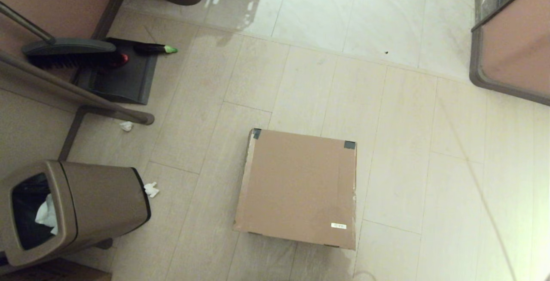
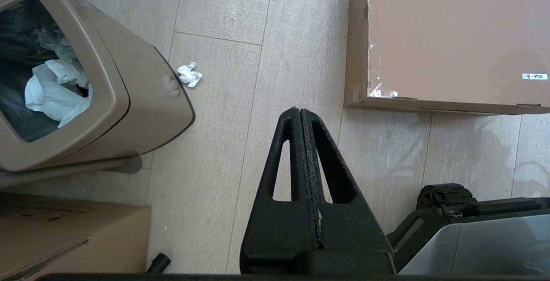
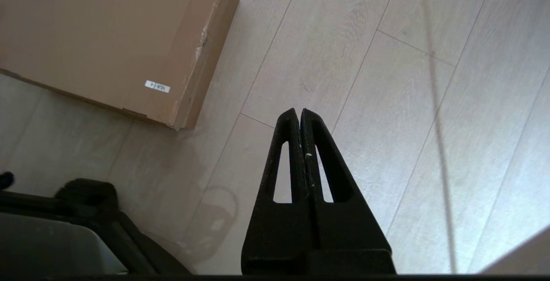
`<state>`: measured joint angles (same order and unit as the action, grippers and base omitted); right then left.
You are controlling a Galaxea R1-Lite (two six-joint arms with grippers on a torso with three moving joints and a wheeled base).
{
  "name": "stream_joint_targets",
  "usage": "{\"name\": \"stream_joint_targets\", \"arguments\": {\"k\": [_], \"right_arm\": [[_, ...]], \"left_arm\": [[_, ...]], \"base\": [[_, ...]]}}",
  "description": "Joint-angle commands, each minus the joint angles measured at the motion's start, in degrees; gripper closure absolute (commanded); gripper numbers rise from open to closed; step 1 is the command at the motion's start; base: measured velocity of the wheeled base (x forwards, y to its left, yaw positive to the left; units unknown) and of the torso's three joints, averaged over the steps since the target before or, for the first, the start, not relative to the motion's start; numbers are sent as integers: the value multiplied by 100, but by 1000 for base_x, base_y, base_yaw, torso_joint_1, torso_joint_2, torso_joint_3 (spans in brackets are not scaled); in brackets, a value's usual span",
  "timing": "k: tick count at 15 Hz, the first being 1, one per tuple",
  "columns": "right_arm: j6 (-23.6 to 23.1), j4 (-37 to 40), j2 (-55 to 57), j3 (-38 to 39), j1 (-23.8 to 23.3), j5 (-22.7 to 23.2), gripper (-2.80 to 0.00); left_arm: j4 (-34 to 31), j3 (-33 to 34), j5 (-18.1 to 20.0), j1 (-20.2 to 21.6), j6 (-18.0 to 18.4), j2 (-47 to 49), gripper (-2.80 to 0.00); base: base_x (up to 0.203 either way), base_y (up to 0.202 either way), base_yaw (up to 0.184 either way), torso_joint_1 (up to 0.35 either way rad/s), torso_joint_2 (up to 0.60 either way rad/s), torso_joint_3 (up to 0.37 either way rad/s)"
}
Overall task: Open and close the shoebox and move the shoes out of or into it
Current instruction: Open the shoe box
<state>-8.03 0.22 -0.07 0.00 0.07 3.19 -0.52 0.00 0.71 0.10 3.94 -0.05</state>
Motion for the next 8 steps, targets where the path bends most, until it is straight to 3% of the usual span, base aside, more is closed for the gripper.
{"name": "stream_joint_targets", "arguments": {"k": [1, 8], "right_arm": [[84, 13, 7, 0, 1, 6, 0], [65, 354, 135, -186, 1, -159, 0]], "left_arm": [[-53, -16, 54, 1, 117, 5, 0], [-208, -103, 74, 8, 138, 23, 0]], "base": [[0, 0, 0, 0, 0, 0], [0, 0, 0, 0, 0, 0]]}}
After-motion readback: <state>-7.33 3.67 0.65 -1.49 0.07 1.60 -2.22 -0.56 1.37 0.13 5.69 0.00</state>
